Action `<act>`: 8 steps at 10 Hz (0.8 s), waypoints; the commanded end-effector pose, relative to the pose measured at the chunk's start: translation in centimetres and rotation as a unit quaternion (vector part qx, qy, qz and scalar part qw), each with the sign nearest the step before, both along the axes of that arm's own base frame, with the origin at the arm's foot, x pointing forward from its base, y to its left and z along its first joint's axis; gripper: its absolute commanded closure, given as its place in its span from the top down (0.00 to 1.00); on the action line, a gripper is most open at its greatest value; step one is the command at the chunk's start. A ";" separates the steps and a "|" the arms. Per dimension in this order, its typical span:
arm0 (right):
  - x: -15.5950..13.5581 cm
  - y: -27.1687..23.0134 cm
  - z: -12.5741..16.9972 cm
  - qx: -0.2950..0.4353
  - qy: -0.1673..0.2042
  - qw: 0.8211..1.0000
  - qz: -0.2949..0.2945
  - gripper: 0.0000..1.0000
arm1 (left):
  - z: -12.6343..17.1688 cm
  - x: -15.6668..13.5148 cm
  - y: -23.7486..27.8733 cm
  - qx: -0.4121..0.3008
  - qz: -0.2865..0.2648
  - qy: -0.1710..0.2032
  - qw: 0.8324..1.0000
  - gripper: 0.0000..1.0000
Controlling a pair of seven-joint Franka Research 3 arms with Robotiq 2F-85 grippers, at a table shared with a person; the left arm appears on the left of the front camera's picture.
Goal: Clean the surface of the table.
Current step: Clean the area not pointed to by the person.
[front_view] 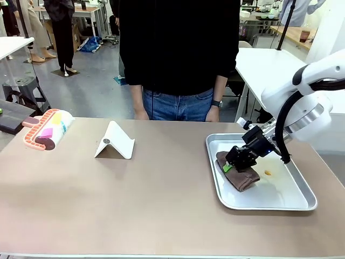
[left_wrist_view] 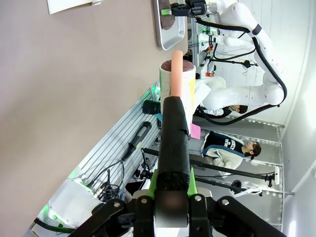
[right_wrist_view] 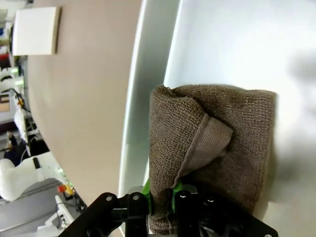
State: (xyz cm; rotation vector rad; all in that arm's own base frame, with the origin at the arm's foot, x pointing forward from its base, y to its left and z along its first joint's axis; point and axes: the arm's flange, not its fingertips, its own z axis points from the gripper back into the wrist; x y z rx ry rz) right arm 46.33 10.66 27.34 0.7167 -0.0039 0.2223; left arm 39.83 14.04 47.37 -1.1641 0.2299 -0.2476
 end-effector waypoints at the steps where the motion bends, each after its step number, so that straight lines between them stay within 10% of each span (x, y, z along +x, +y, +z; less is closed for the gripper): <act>1: -0.1 -1.2 -1.2 -0.003 -0.005 1.000 -0.023 0.12 | 0.4 -0.2 -0.1 -0.002 -0.001 -0.002 1.000 0.22; 8: -0.1 -8.4 0.2 -0.145 -0.049 0.980 -0.124 0.12 | 0.4 -0.2 -0.1 -0.002 -0.001 -0.002 1.000 0.22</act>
